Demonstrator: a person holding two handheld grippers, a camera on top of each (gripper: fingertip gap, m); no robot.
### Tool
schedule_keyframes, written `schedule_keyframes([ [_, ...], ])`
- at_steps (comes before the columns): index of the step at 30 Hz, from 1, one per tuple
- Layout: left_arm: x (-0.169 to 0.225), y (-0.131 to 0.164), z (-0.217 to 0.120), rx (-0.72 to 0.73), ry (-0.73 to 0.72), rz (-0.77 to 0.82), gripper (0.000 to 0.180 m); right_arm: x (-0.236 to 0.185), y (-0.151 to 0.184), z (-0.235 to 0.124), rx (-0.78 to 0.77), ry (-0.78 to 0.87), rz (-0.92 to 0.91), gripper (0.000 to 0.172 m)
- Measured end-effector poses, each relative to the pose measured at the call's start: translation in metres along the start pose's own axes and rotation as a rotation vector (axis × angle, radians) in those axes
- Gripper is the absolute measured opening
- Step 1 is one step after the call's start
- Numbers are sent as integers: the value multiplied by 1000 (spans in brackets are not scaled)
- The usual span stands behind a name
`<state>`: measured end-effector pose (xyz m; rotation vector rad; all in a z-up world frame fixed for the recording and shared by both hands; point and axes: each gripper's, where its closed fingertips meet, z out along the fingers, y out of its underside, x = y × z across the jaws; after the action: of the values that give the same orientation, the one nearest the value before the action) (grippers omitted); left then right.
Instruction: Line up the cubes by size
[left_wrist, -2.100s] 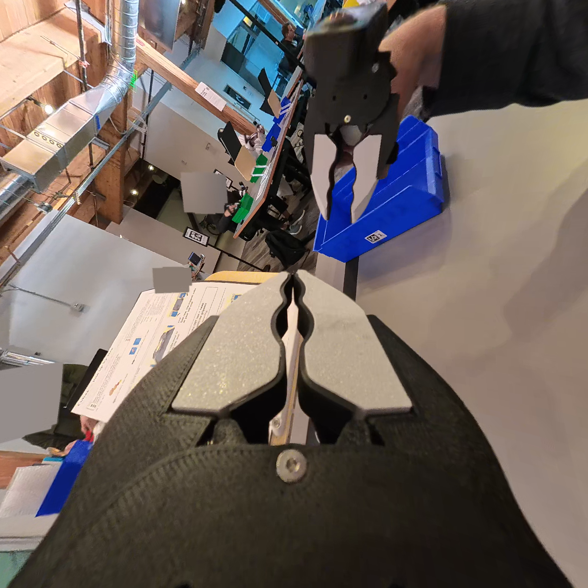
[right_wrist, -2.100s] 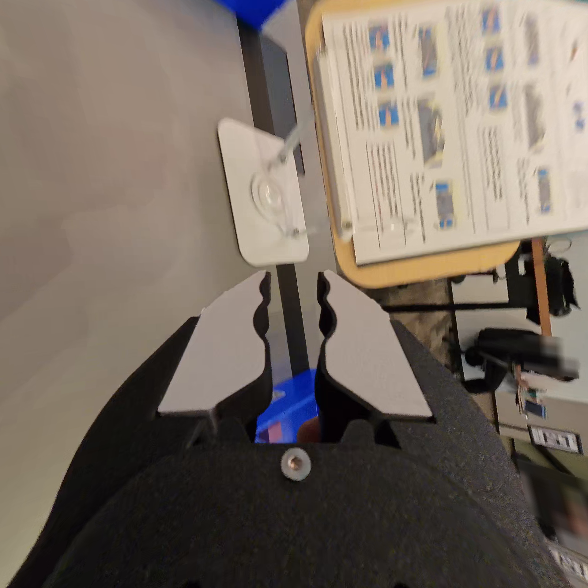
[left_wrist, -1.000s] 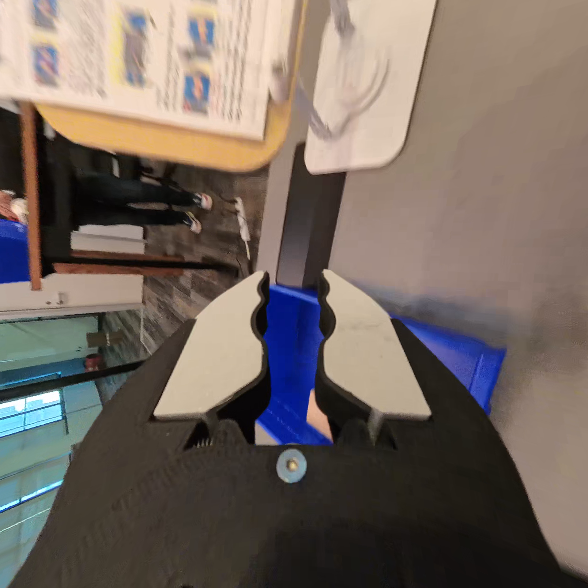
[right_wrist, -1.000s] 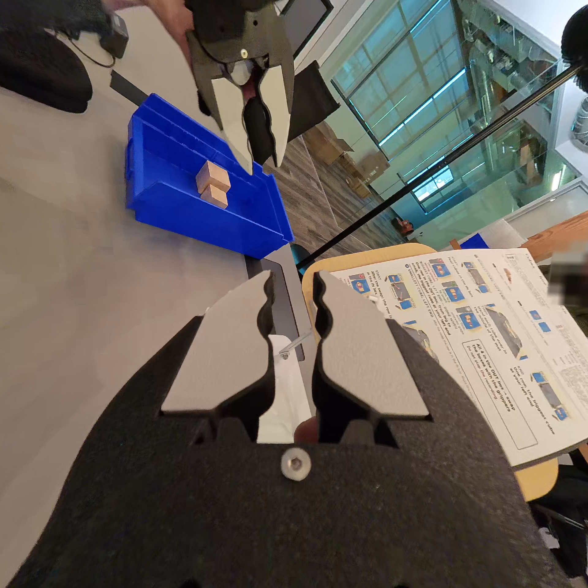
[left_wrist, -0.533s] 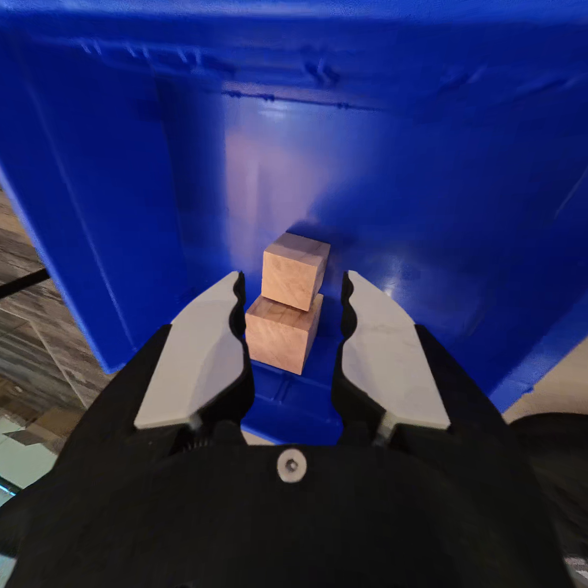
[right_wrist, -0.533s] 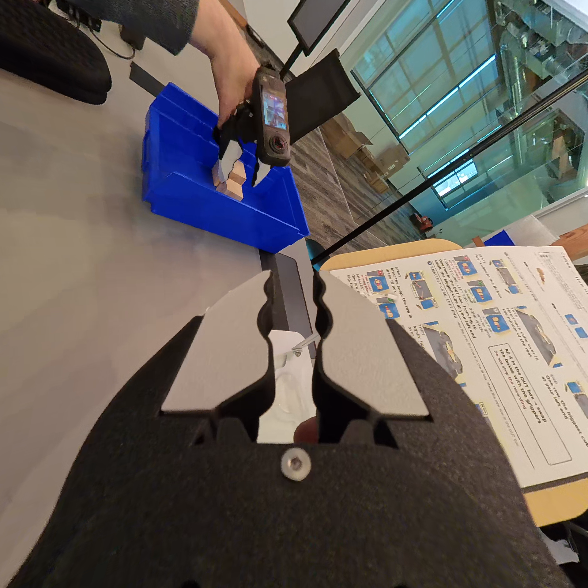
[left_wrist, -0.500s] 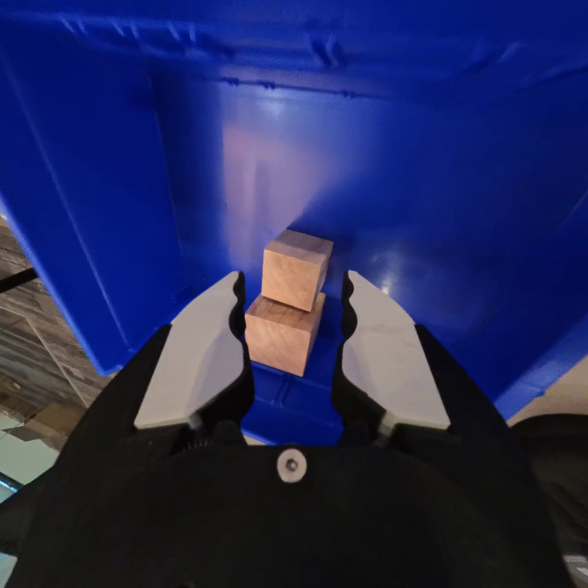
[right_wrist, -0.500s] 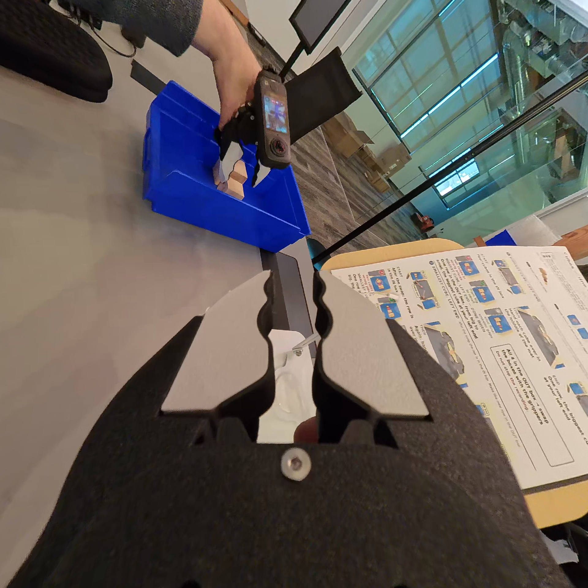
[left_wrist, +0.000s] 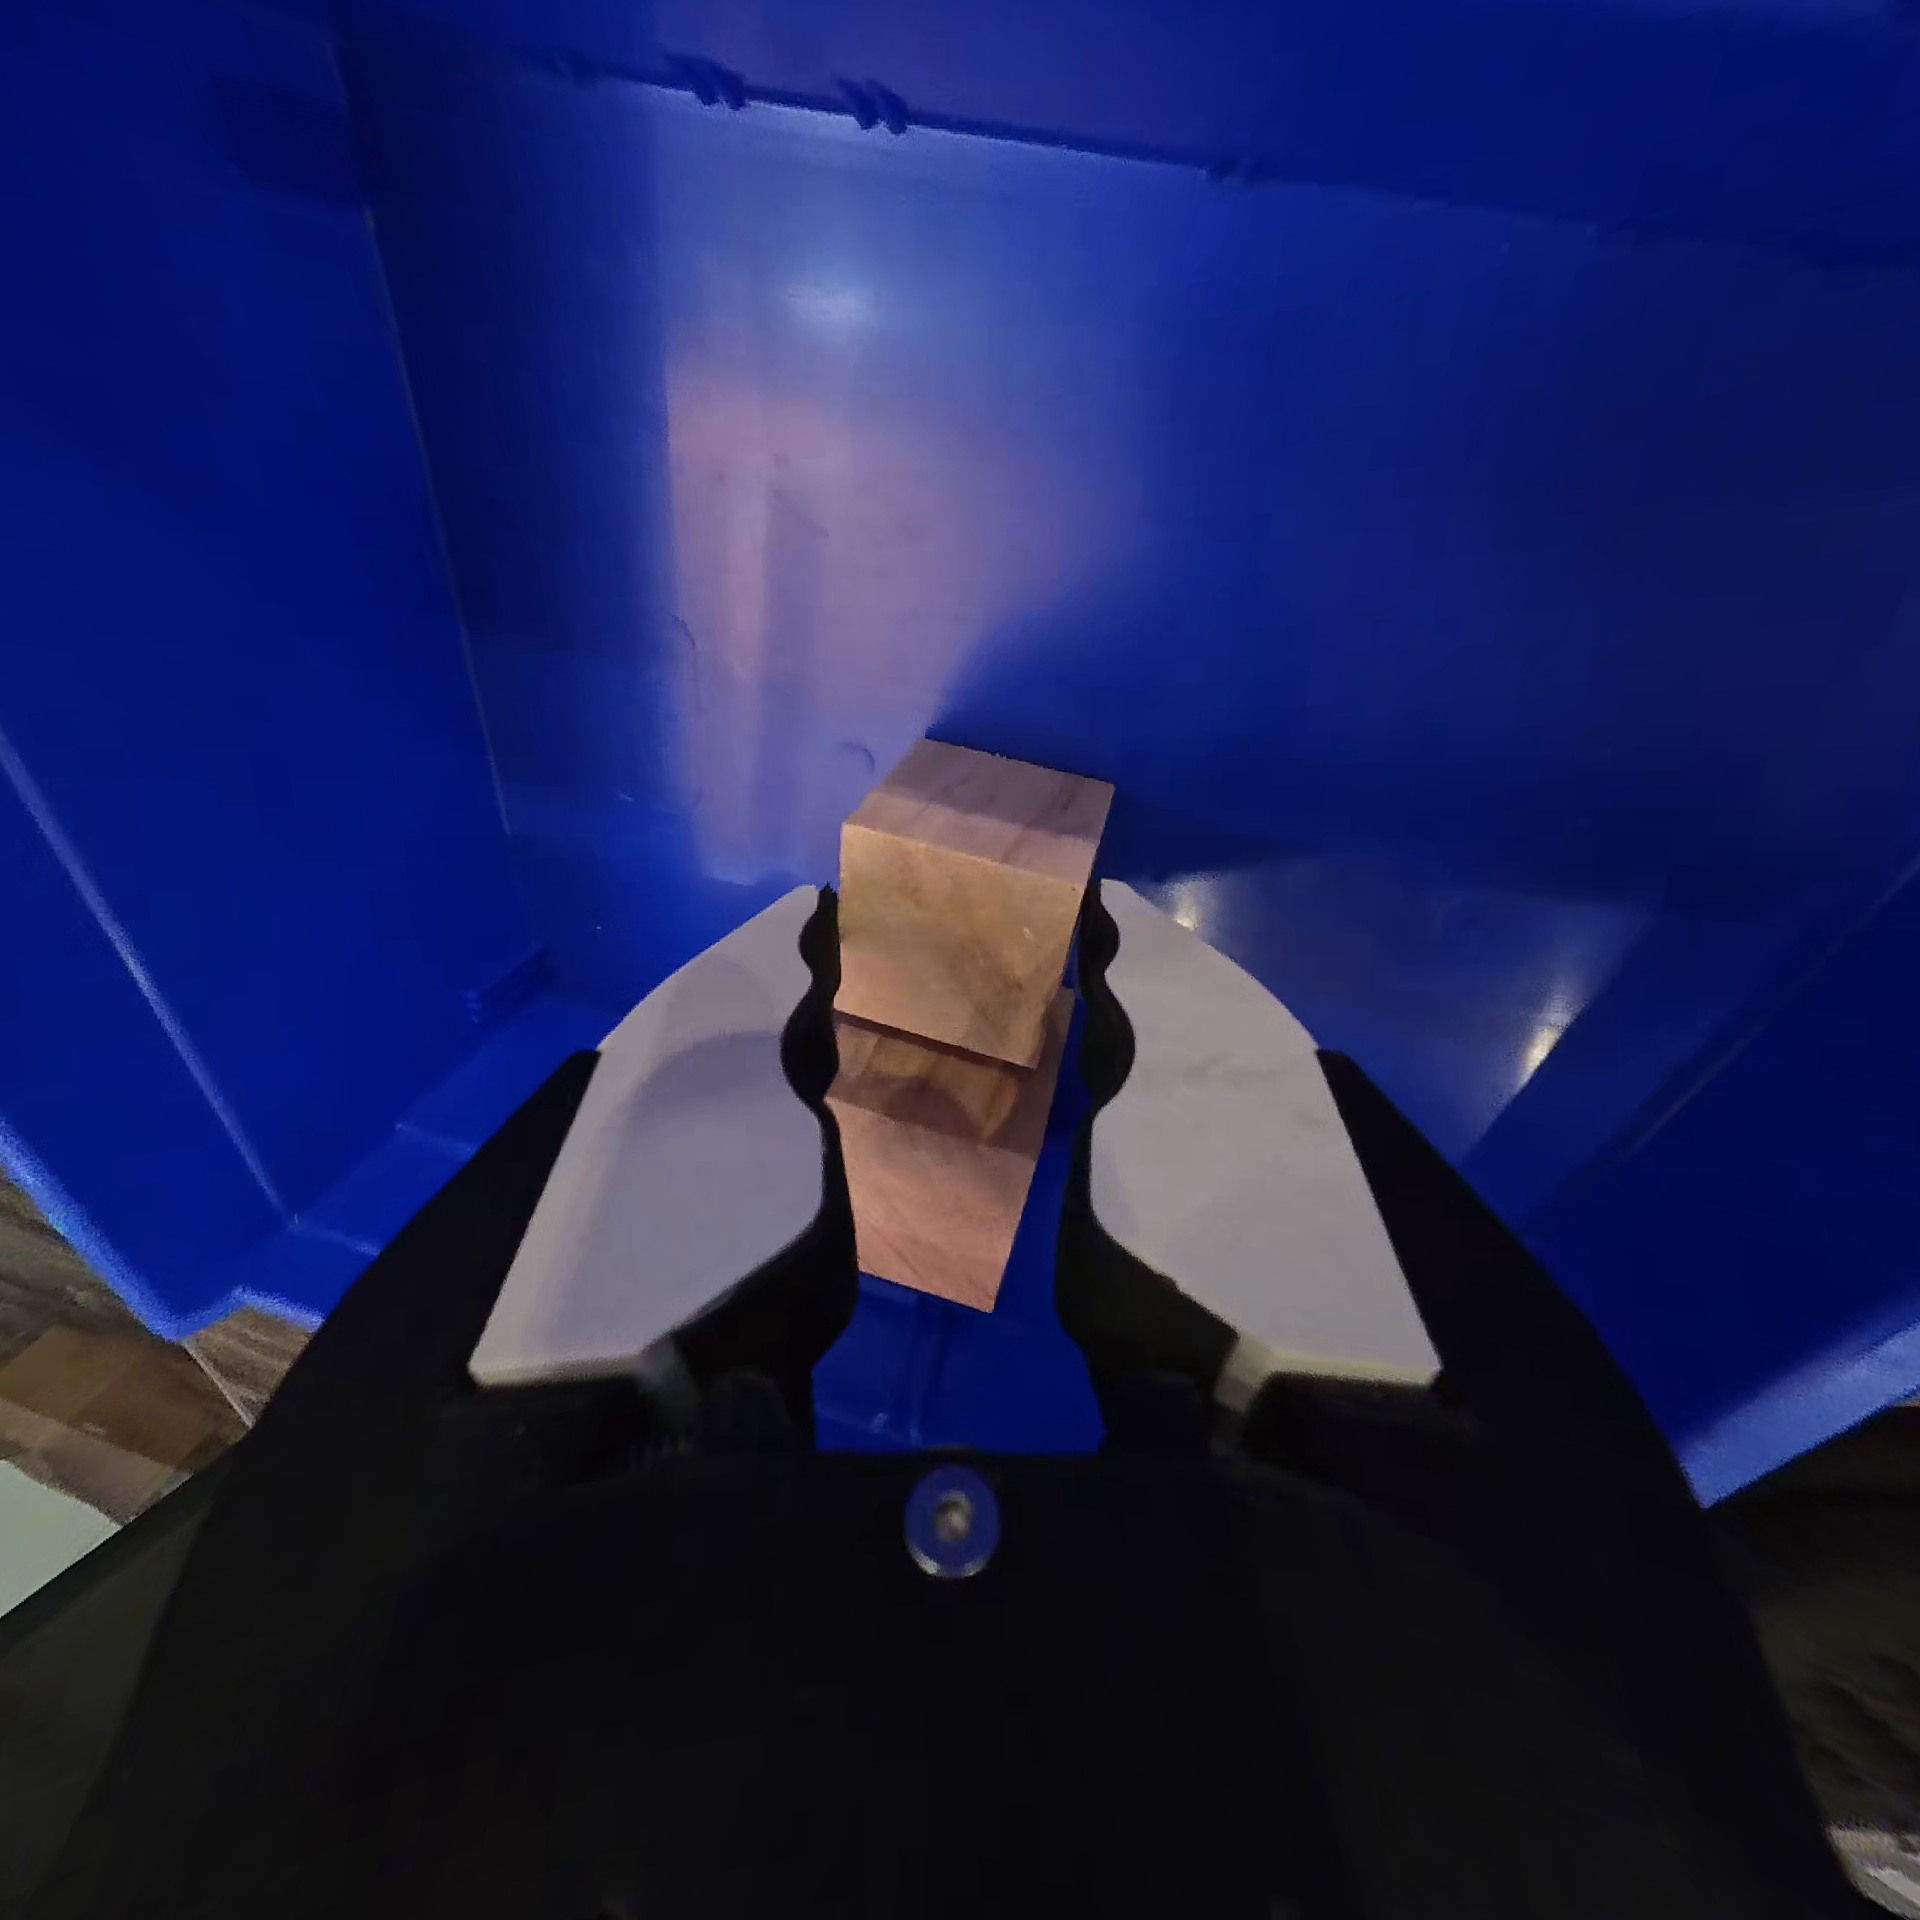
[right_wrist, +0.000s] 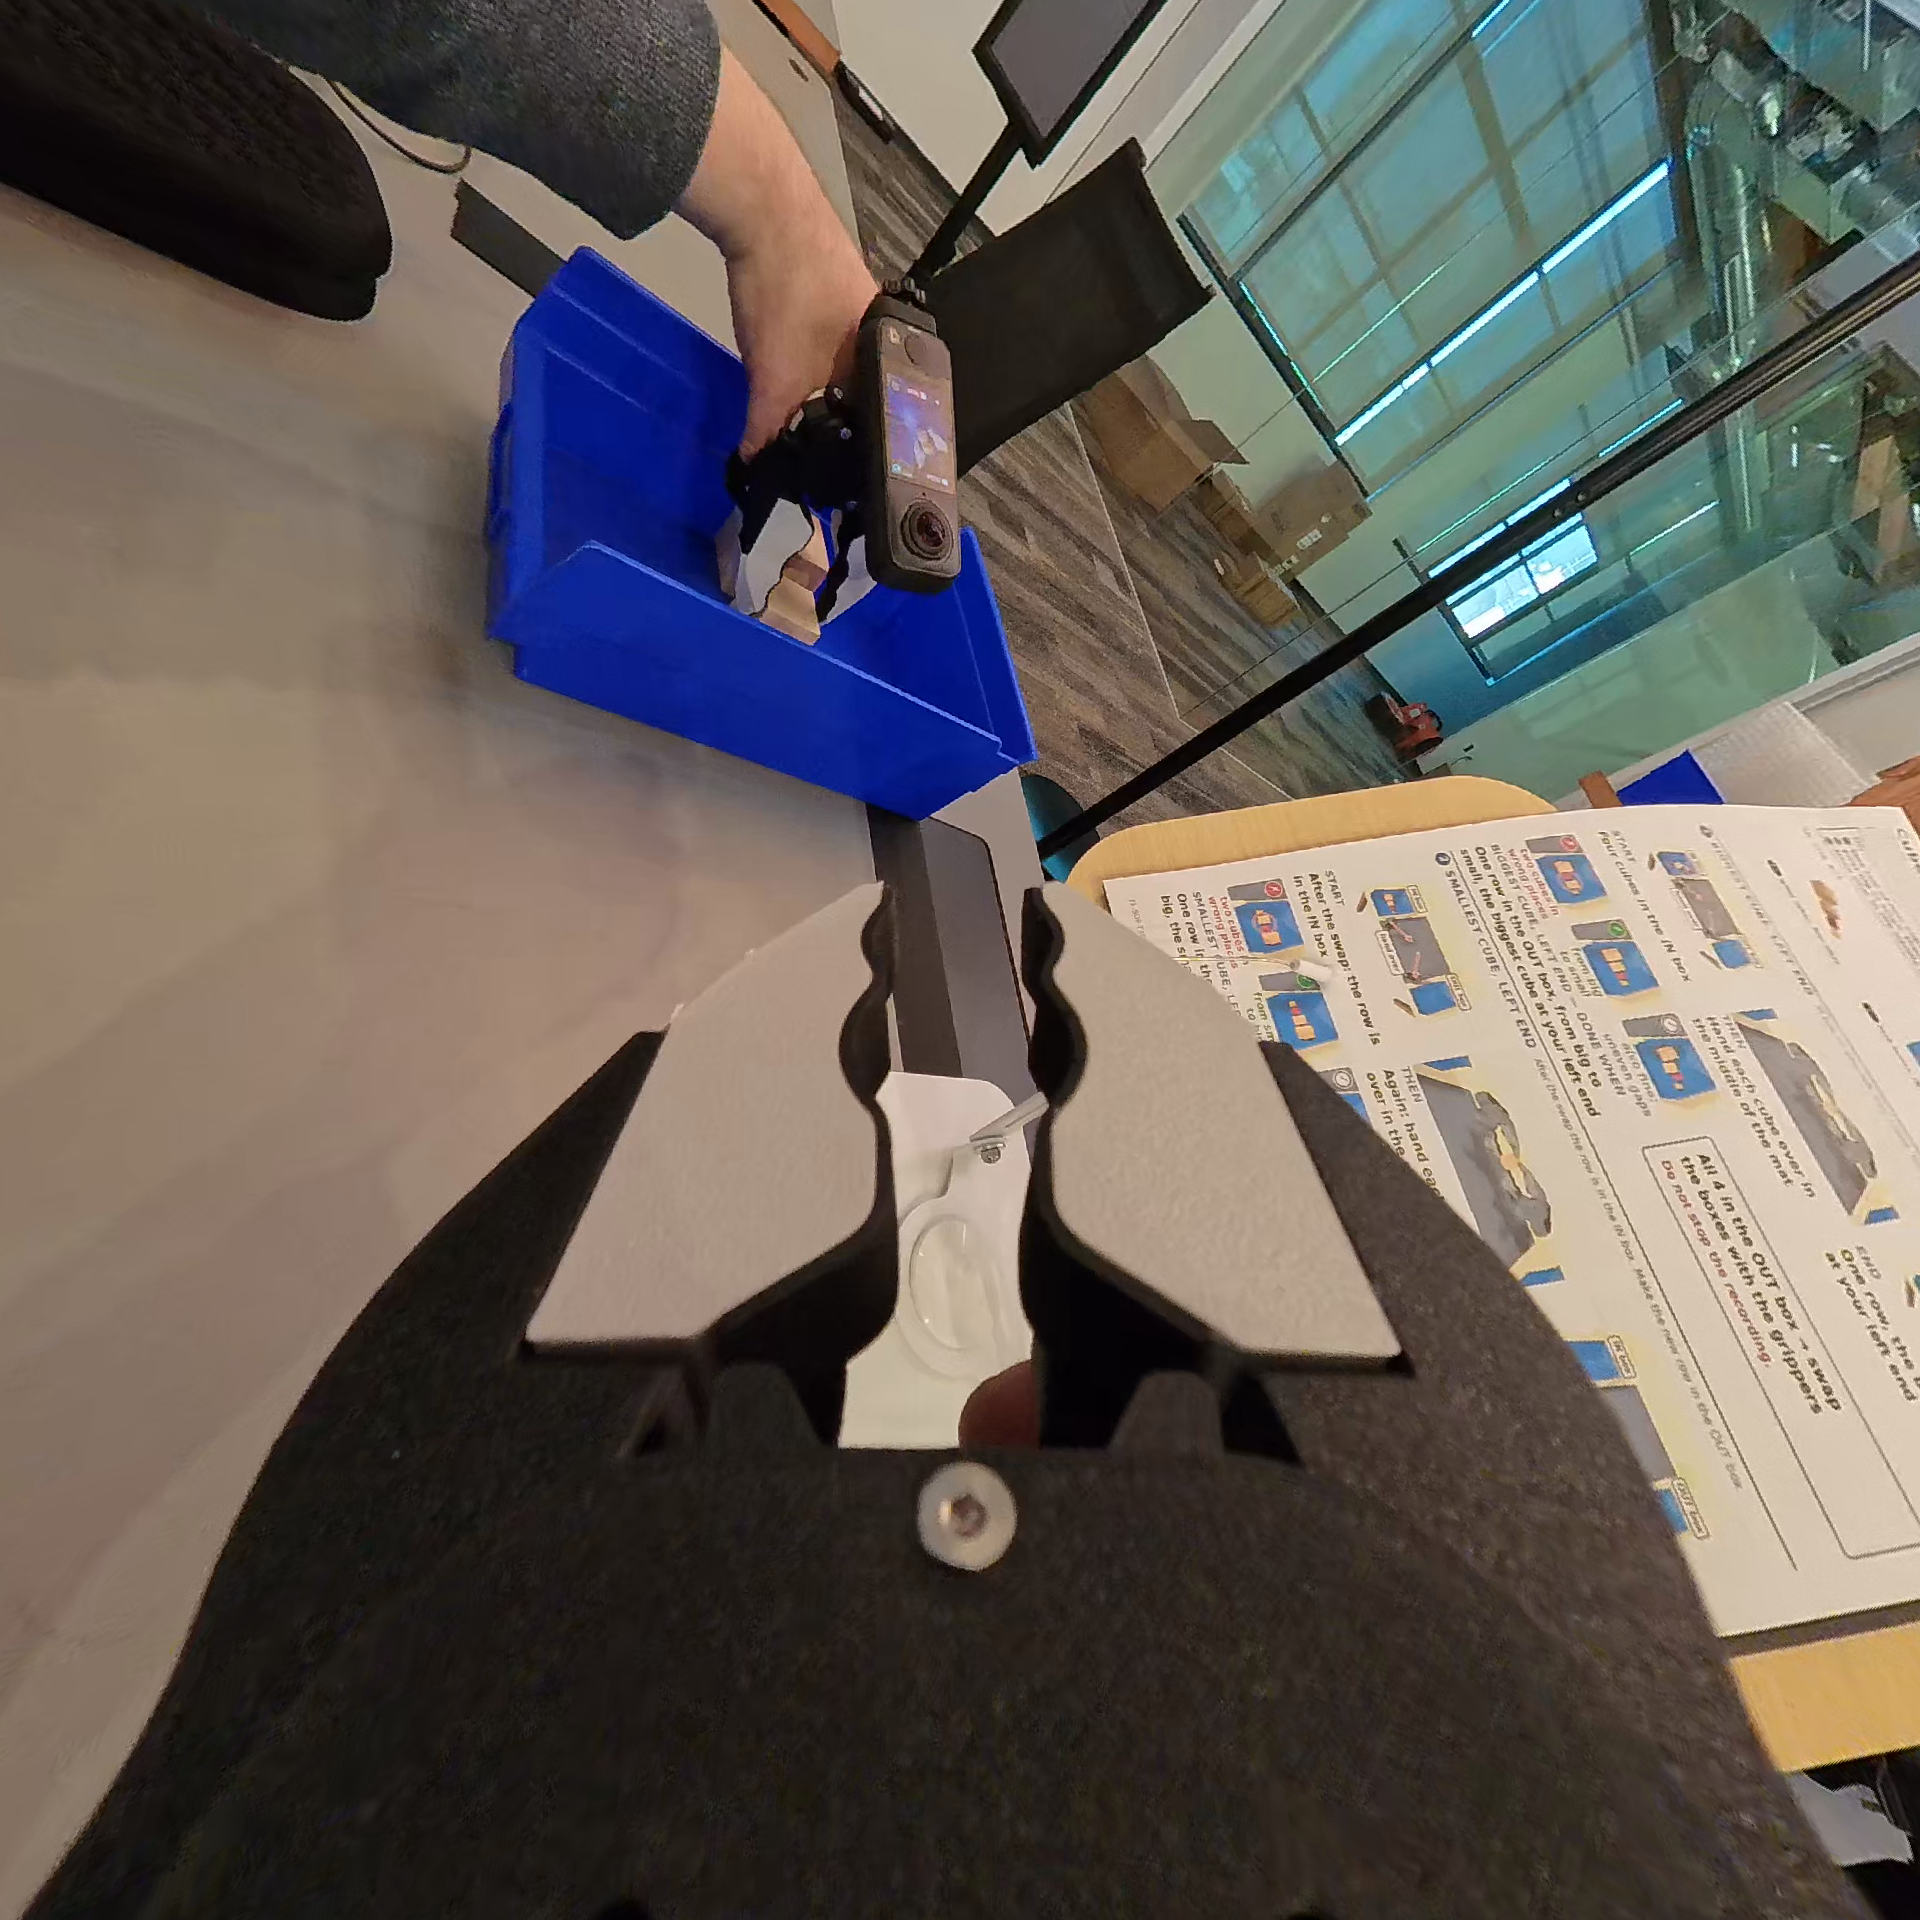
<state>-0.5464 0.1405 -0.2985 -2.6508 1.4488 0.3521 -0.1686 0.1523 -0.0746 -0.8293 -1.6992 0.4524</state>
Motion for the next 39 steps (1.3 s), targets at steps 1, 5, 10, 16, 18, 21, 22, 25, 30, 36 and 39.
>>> schedule_keyframes([
  [1,-1,0,-2,8,-14,-5,44,0,0,0,2,0,1,22],
  [5,-8,-10,-30,150,-100,-76,44,1,-3,-1,22,0,12,22],
  [10,-7,-39,-114,491,-259,-159,43,0,-12,-3,87,-11,40,23],
  [16,39,-110,-230,877,-448,-64,43,-2,-35,-5,205,-4,56,31],
  [18,64,-141,-263,1011,-483,-9,43,-3,-43,-6,245,0,53,35],
  [21,100,-181,-304,1195,-522,67,43,-7,-54,-10,294,-1,39,38],
  [22,111,-192,-313,1235,-528,94,43,-8,-57,-11,308,-1,34,40],
  [25,131,-218,-336,1304,-561,161,43,-9,-64,-15,346,10,10,43],
  [30,158,-251,-360,1409,-553,257,43,-3,-77,-32,434,32,11,47],
  [36,182,-281,-369,1474,-528,341,43,1,-81,-47,464,52,-26,51],
  [39,189,-287,-372,1505,-515,365,43,-2,-81,-49,469,39,-48,51],
])
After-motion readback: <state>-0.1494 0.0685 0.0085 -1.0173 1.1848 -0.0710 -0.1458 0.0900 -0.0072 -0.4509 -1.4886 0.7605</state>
